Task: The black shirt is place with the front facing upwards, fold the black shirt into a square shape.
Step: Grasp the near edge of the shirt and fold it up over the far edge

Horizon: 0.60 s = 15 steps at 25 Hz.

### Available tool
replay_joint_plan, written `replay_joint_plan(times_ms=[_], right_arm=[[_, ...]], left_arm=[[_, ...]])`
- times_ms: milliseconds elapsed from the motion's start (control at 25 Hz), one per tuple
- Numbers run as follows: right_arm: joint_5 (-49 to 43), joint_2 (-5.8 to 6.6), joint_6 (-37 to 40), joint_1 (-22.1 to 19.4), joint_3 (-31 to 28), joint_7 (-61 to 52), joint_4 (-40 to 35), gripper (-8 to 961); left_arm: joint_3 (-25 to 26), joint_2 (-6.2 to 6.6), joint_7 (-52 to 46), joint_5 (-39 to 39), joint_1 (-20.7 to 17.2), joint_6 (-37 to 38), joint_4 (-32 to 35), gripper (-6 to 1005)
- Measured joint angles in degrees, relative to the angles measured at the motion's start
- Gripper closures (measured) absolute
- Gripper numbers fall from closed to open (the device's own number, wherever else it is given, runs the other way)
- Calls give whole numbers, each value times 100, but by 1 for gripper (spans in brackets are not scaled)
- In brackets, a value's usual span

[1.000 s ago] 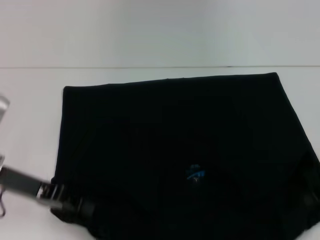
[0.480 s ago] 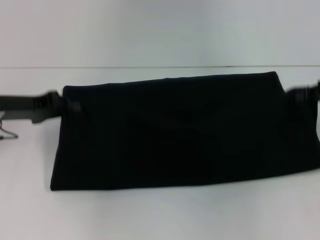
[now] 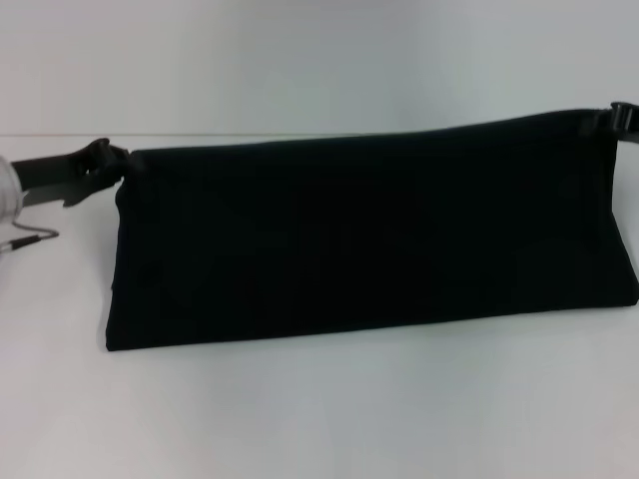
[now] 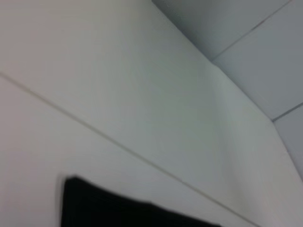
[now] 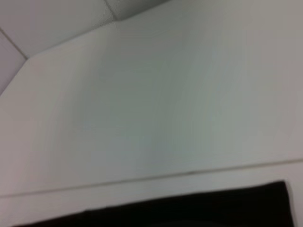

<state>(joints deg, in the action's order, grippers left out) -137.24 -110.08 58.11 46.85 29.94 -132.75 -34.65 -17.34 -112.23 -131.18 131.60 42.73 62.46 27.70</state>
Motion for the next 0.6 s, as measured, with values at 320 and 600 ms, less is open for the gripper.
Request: replay_joint_plan(times_ms=[320,600], right_arm=[[203,-323,-987,132,37,289,92,854],[350,-736,-2337,275,58,1136,504,853]], left_arm=[[-19,-301,453,-13,370,-1157,-29,916],[-30,-650,819,-13,540,-1873,-37,914]])
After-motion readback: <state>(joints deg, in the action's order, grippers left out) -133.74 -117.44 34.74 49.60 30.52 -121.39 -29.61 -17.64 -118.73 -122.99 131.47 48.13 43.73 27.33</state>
